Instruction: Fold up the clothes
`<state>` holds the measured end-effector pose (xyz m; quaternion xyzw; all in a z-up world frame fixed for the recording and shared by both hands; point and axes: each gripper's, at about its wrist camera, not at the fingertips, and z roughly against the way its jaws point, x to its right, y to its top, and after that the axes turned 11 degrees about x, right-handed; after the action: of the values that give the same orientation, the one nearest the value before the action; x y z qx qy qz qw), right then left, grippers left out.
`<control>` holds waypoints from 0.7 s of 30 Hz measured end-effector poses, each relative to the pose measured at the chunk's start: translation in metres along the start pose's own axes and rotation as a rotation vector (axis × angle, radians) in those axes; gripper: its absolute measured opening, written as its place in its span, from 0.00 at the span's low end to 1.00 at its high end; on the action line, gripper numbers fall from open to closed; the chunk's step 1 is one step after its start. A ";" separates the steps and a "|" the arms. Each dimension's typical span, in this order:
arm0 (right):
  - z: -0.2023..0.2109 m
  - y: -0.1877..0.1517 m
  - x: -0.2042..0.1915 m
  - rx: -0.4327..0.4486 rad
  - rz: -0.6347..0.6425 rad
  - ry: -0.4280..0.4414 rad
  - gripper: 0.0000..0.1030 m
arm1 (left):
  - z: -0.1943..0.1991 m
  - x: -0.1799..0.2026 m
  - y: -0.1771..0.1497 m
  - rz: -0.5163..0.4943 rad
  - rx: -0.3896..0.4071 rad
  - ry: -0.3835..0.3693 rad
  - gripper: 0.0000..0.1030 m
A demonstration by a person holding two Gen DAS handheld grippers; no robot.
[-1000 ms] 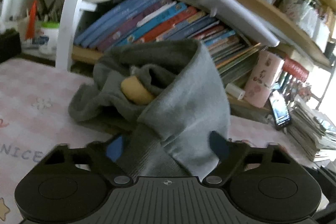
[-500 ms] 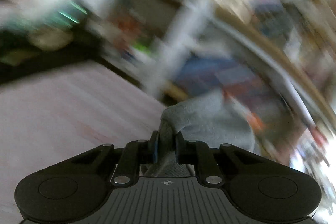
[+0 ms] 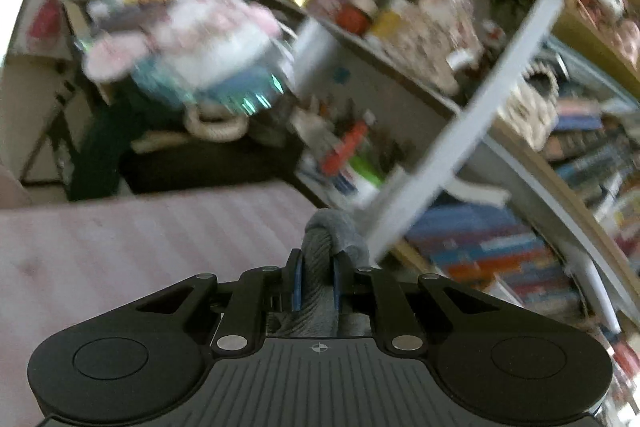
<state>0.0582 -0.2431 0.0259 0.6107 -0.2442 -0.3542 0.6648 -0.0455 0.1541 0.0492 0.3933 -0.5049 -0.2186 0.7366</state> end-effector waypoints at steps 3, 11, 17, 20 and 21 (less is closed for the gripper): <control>0.001 0.001 0.002 0.006 -0.008 -0.008 1.00 | -0.004 0.023 -0.019 -0.027 -0.050 -0.077 0.13; 0.002 0.001 0.004 0.007 -0.008 -0.009 1.00 | 0.017 0.104 -0.035 -0.120 -0.105 -0.349 0.13; 0.000 -0.003 -0.003 -0.003 0.023 0.018 1.00 | 0.050 0.180 -0.041 -0.251 -0.095 -0.630 0.13; 0.004 0.000 -0.004 0.021 0.017 0.045 1.00 | 0.052 0.206 -0.056 -0.278 -0.142 -0.711 0.13; 0.006 0.002 -0.005 0.035 0.012 0.060 1.00 | 0.052 0.214 -0.062 -0.285 -0.162 -0.737 0.13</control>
<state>0.0515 -0.2431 0.0293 0.6310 -0.2342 -0.3274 0.6632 -0.0045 -0.0555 0.1314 0.2953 -0.6568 -0.4840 0.4971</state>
